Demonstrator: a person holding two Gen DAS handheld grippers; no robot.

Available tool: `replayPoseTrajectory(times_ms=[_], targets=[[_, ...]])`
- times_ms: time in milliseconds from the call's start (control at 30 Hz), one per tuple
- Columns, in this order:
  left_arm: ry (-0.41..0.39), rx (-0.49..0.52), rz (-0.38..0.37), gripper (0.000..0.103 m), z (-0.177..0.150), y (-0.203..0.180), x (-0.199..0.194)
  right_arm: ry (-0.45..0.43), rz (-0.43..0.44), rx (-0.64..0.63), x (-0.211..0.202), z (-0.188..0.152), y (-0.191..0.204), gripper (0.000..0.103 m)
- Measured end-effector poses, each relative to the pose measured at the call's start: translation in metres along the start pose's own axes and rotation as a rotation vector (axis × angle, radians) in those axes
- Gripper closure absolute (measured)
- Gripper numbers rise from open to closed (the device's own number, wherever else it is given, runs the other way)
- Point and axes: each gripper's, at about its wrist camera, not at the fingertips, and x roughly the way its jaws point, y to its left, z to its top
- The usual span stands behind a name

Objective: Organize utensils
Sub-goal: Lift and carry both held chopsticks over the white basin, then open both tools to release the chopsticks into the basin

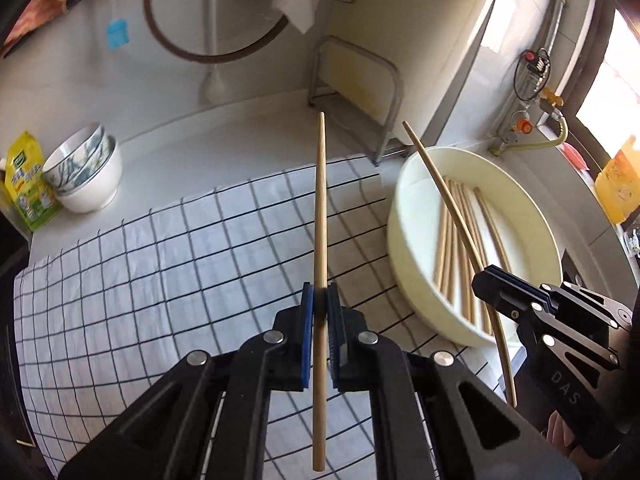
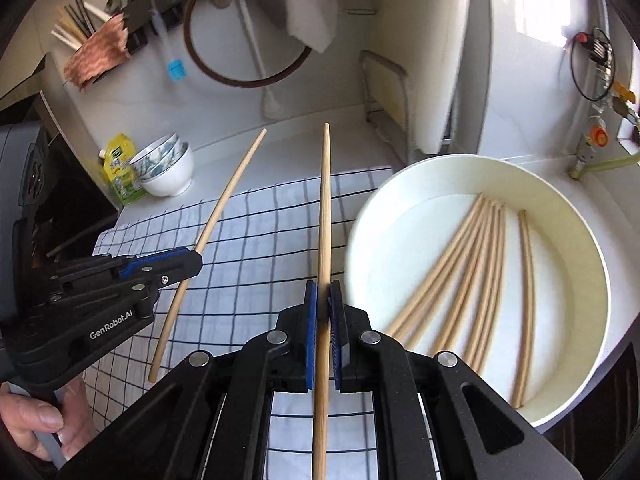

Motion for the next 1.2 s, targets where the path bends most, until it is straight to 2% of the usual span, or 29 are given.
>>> replayPoseTrajectory(times_ms=[167, 333, 500, 700, 800, 867, 933, 1067, 1200], targets=[[-0.004, 0.093, -0.071, 0.095, 0.029, -0.054, 0.018, -0.024, -0.084, 0.106, -0.011, 0.003, -0.055, 0.097], [0.011, 0.17, -0.139, 0.095, 0.052, -0.1, 0.04, -0.007, -0.149, 0.197, -0.008, 0.001, -0.097, 0.097], [0.062, 0.23, -0.15, 0.095, 0.059, -0.134, 0.071, 0.023, -0.178, 0.247, 0.005, -0.001, -0.122, 0.097], [0.11, 0.229, -0.134, 0.094, 0.057, -0.139, 0.088, 0.037, -0.163, 0.271, 0.017, -0.004, -0.134, 0.096], [0.1, 0.21, -0.121, 0.077, 0.06, -0.134, 0.087, 0.026, -0.182, 0.264, 0.015, -0.006, -0.133, 0.09], [0.09, 0.194, -0.107, 0.059, 0.061, -0.128, 0.082, 0.026, -0.185, 0.261, 0.014, -0.006, -0.133, 0.09], [0.075, 0.177, -0.093, 0.051, 0.061, -0.122, 0.077, 0.026, -0.189, 0.263, 0.012, -0.008, -0.132, 0.09], [0.058, 0.165, -0.065, 0.048, 0.059, -0.114, 0.064, 0.02, -0.195, 0.257, 0.005, -0.012, -0.128, 0.08], [0.053, 0.15, -0.06, 0.046, 0.054, -0.108, 0.052, 0.018, -0.192, 0.249, -0.003, -0.015, -0.119, 0.079]])
